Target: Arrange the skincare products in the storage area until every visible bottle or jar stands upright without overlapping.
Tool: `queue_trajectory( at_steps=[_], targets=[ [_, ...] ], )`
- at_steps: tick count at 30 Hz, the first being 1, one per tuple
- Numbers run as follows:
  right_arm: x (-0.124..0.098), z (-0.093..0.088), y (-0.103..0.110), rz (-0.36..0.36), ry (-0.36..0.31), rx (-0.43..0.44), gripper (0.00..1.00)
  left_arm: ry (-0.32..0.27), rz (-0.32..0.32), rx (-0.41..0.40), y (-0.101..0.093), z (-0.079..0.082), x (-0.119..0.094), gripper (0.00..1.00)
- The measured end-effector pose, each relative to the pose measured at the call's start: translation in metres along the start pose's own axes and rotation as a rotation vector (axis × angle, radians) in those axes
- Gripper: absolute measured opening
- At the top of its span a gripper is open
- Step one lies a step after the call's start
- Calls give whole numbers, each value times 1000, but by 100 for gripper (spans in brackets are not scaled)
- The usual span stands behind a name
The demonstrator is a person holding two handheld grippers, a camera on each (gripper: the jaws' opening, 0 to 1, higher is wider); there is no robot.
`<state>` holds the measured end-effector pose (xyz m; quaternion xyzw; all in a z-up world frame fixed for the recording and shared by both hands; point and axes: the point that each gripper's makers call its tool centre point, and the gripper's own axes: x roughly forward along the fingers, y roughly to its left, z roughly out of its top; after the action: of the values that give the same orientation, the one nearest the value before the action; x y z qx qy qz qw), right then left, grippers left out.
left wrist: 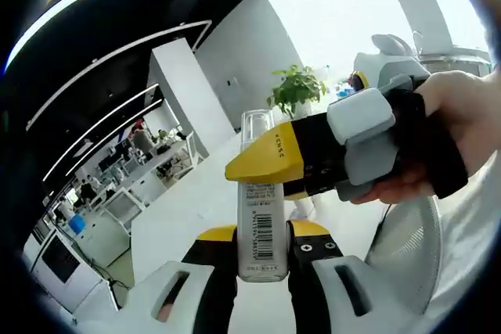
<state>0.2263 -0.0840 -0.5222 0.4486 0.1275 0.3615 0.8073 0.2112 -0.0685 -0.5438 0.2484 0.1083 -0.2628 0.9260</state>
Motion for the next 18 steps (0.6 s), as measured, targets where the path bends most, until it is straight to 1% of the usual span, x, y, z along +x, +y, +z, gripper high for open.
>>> queue_trajectory(
  at_steps=[2, 3, 7, 9, 10, 11, 13, 14, 15, 16, 17, 18],
  targets=[
    [1, 2, 3, 12, 7, -42, 21, -10, -4, -14, -1, 2, 0, 26],
    [1, 2, 4, 19, 11, -55, 20, -19, -11, -47, -1, 3, 0, 26],
    [1, 5, 7, 34, 16, -73, 20, -47, -39, -77, -2, 6, 0, 27],
    [0, 6, 8, 45, 20, -84, 20, -67, -71, -103, -4, 6, 1, 27],
    [0, 7, 9, 54, 25, -104, 20, -84, -101, -125, -9, 8, 1, 28],
    [0, 7, 10, 64, 36, -135, 20, -86, -135, -141, -13, 8, 1, 29],
    [-2, 6, 15, 110, 72, -198, 20, -115, -197, -195, -15, 10, -2, 30],
    [-3, 7, 17, 131, 80, -224, 20, -133, -265, -256, -22, 13, -5, 30],
    [-5, 5, 23, 181, 115, -257, 20, -150, -296, -285, -22, 15, -7, 31],
    [-6, 7, 27, 208, 125, -279, 20, -188, -339, -341, -21, 20, -11, 31],
    [-9, 8, 37, 277, 136, -300, 20, -209, -380, -362, -22, 24, -14, 31],
    [-12, 5, 44, 325, 162, -310, 20, -225, -409, -365, -22, 26, -18, 31]
  ],
)
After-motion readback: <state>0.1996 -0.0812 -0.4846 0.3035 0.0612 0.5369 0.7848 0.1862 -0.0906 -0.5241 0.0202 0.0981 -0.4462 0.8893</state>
